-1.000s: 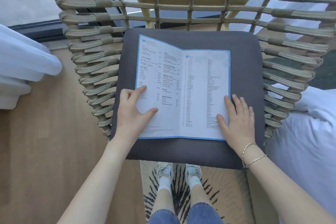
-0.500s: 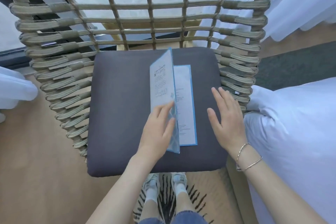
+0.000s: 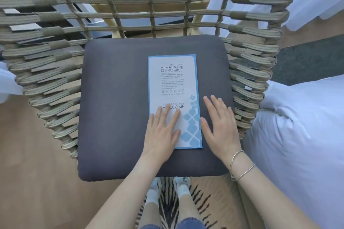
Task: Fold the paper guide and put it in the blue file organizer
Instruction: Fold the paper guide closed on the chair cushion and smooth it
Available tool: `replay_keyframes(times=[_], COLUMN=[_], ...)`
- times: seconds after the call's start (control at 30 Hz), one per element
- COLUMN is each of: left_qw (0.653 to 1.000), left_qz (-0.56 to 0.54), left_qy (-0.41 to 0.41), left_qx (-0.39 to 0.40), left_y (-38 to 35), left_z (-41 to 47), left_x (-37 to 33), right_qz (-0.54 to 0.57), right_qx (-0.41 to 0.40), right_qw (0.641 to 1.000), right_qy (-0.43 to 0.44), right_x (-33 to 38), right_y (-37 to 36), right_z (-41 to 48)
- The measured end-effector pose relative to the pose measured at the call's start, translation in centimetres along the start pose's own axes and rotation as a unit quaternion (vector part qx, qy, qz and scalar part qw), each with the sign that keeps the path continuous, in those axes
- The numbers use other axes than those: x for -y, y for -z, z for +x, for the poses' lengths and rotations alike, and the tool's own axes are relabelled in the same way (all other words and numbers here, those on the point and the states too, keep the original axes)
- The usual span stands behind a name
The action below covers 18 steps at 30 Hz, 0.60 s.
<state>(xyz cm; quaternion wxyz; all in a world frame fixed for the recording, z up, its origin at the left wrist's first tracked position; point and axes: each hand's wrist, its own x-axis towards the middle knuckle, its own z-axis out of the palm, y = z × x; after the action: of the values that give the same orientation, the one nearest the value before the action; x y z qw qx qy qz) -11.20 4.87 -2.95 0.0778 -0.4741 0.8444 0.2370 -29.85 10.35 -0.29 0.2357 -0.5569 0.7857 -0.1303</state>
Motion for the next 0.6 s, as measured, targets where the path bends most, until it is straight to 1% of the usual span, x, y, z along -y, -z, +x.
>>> replay_keyframes(times=[0.17,0.3,0.4,0.5,0.6], left_qw=[0.995,0.99,0.989,0.99,0.991], left_qz=[-0.017,-0.005,0.021,0.05,0.058], left_qy=[0.011,0.012,-0.011,-0.05,-0.05], left_qx=[-0.101,-0.143,-0.145,-0.123,-0.108], left_y=[4.0,7.0,7.1,5.0,2.6], left_z=[3.1,8.9,12.5,14.4,15.2], left_x=[2.0,4.0,4.9,5.4,6.3], right_qz=[-0.02,-0.026,-0.051,-0.085,-0.12], right_qx=[-0.027,-0.047,-0.037,-0.017,-0.004], right_qw=[0.998,0.996,0.995,0.993,0.989], right_qy=[0.047,0.075,0.079,0.082,0.091], right_x=[3.2,6.3,7.3,6.8,5.6], right_y=[0.4,-0.3,-2.2,-4.7,-6.7], right_z=[4.1,9.8,13.7,16.2,17.1])
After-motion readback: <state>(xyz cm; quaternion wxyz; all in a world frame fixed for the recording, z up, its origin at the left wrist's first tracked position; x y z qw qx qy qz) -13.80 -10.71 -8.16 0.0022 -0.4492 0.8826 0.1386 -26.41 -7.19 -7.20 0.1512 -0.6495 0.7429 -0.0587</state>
